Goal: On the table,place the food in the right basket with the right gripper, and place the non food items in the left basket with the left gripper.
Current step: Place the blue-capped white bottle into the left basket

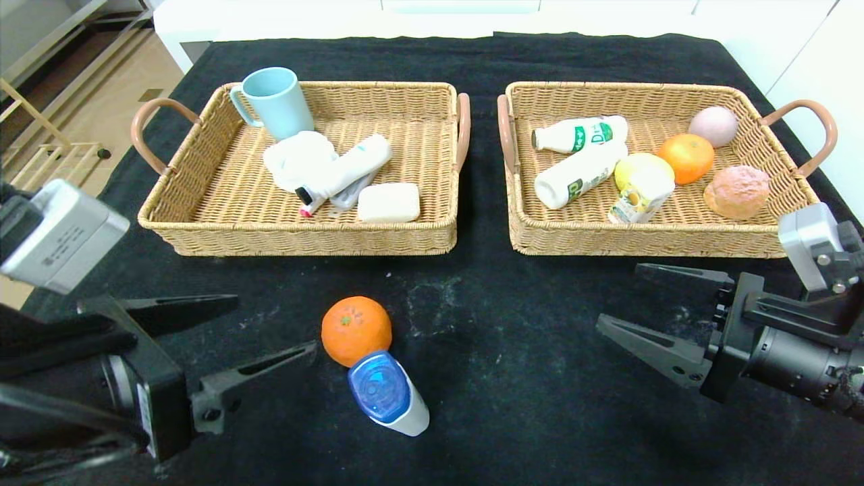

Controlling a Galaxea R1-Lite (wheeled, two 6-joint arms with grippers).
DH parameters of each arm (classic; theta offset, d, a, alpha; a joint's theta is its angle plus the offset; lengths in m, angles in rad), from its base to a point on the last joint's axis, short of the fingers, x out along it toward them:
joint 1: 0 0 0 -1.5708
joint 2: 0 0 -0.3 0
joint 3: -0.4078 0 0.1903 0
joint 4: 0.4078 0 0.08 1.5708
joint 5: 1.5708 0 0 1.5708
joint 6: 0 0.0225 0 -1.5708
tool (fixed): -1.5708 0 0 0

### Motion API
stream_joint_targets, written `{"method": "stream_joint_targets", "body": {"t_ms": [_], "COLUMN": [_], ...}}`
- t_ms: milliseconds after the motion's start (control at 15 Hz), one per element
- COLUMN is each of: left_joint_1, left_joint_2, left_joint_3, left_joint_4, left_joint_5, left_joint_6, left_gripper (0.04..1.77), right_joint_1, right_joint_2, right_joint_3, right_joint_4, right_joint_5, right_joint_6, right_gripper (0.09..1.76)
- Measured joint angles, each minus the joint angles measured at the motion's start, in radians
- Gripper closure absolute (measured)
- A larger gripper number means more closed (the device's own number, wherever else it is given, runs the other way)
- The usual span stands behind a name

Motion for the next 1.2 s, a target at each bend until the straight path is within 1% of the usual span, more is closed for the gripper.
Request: {"method": "stream_joint_targets", "body": {"t_ms": [333,533,667,867,933,1067,1200], "left_joint_1": [-0.040,-0.055,-0.072,-0.116,-0.129,-0.163,-0.203], "left_joint_2": [-0.077,-0.096,-0.098,-0.080,-0.070,-0.047,-0.014], "left_joint_3": [0.090,0.148,0.185,0.245,0.258,0.268,0.269], "left_joint_4": [0.000,-0.007,-0.026,-0.137,-0.152,-0.184,-0.244], "left_joint_5": [-0.064,-0.068,-0.066,-0.049,-0.037,-0.015,0.006], "left_joint_6": [0.014,0.033,0.059,0.069,0.073,0.077,0.078], "left_gripper": [0.10,0.10,0.10,0.10,0.09,0.09,0.09], "right_joint_1": [0.004,0.007,0.008,0.008,0.009,0.009,0.012], "right_joint_2": [0.012,0.018,0.021,0.022,0.023,0.025,0.027], "right_joint_3": [0.003,0.006,0.007,0.008,0.008,0.008,0.008], "right_joint_4": [0.000,0.000,0.000,0.000,0.000,0.000,0.000], "right_joint_5": [0.000,0.000,0.000,0.000,0.000,0.000,0.000], "right_joint_6": [-0.003,-0.004,-0.004,-0.005,-0.005,-0.006,-0.007], "right_gripper": [0.14,0.14,0.14,0.14,0.14,0.14,0.14]}}
